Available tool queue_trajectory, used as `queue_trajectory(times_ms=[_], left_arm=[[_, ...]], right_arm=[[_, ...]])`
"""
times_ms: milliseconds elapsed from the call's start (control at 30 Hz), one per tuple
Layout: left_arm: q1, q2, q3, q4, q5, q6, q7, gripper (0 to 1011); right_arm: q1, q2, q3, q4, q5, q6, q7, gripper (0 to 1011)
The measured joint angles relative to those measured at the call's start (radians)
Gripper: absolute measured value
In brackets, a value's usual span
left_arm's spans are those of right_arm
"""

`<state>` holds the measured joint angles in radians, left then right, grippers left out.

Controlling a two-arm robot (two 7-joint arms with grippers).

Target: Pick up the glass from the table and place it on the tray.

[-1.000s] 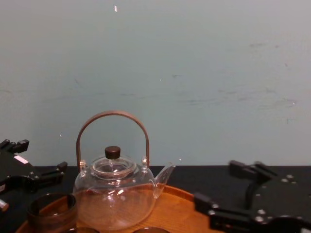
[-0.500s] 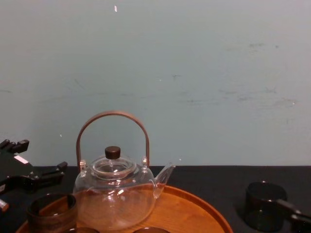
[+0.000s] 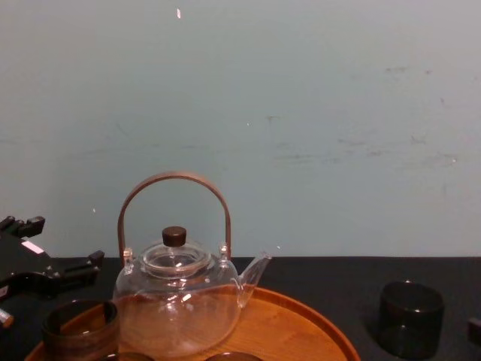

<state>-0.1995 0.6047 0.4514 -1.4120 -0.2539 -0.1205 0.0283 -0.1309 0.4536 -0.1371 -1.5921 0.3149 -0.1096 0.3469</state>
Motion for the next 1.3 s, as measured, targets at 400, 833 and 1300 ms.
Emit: queue_trajectory(times_ms=[400, 833, 1300], left_arm=[[0.000, 0.000, 0.000, 0.000, 0.000, 0.000, 0.000, 1002], [0.000, 0.000, 0.000, 0.000, 0.000, 0.000, 0.000, 1001], [0.000, 0.000, 0.000, 0.000, 0.000, 0.000, 0.000, 1001]], right_arm=[[0.157, -0.028, -0.053, 0.129, -0.020, 0.069, 0.033, 1003], [0.280, -0.058, -0.097, 0.264, -0.055, 0.086, 0.040, 1002], [0.364, -0.078, -0.124, 0.368, -0.065, 0.083, 0.067, 1002]])
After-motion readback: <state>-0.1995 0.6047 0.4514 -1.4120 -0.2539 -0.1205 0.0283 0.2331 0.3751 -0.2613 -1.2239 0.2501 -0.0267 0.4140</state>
